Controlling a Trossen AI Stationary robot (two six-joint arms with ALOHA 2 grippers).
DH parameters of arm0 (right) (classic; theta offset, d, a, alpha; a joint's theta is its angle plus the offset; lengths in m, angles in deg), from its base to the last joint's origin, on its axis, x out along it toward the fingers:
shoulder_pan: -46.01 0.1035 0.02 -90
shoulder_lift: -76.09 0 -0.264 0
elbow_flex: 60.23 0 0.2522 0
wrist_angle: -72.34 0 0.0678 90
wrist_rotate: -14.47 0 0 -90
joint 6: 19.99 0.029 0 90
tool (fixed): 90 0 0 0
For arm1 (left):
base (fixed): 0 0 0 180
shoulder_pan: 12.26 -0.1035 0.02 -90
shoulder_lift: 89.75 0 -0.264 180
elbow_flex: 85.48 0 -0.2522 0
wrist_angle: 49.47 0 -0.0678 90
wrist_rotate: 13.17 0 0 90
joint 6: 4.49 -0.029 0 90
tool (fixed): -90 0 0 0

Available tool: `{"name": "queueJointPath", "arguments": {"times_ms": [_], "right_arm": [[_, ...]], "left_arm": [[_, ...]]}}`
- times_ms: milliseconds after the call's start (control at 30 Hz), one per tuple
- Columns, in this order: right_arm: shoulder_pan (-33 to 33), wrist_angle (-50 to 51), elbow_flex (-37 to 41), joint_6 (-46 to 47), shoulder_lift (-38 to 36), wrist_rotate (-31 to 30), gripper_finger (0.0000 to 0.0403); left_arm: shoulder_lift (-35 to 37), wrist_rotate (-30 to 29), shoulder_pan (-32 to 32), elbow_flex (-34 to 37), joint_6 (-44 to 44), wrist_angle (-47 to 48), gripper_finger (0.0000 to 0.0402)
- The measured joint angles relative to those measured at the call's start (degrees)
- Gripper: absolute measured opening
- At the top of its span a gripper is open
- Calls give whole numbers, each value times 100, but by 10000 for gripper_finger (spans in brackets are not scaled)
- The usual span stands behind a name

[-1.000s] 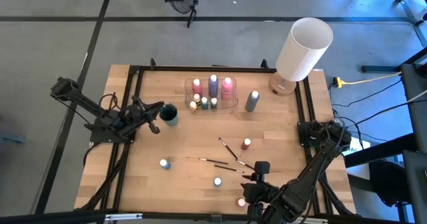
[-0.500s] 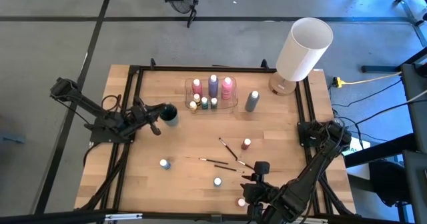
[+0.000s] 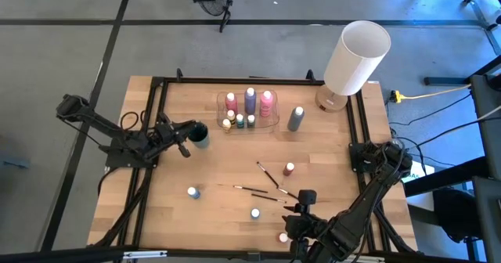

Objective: Pick & Place Paint Supplies
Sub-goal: Put the black paint brush into the green cup

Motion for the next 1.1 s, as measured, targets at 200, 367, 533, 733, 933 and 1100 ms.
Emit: {"name": "queueJointPath", "arguments": {"times_ms": [200, 367, 533, 733, 933, 1100], "right_arm": [[0, 0, -2, 0, 0, 1, 144], [1, 0, 0, 0, 0, 2, 144], [0, 15, -1, -1, 0, 2, 144], [1, 16, -2, 0, 0, 7, 144], [-1, 19, 0, 0, 0, 8, 144], [-1, 22, -2, 0, 0, 9, 144]], "left_arm": [[0, 50, 3, 0, 0, -5, 20], [0, 52, 4, 0, 0, -4, 28], [-2, 54, 4, 0, 30, 60, 60], [-2, 54, 4, 0, 289, 66, 126], [-1, 60, 4, 0, 295, 68, 177], [-1, 80, 4, 0, 297, 70, 199]]}}
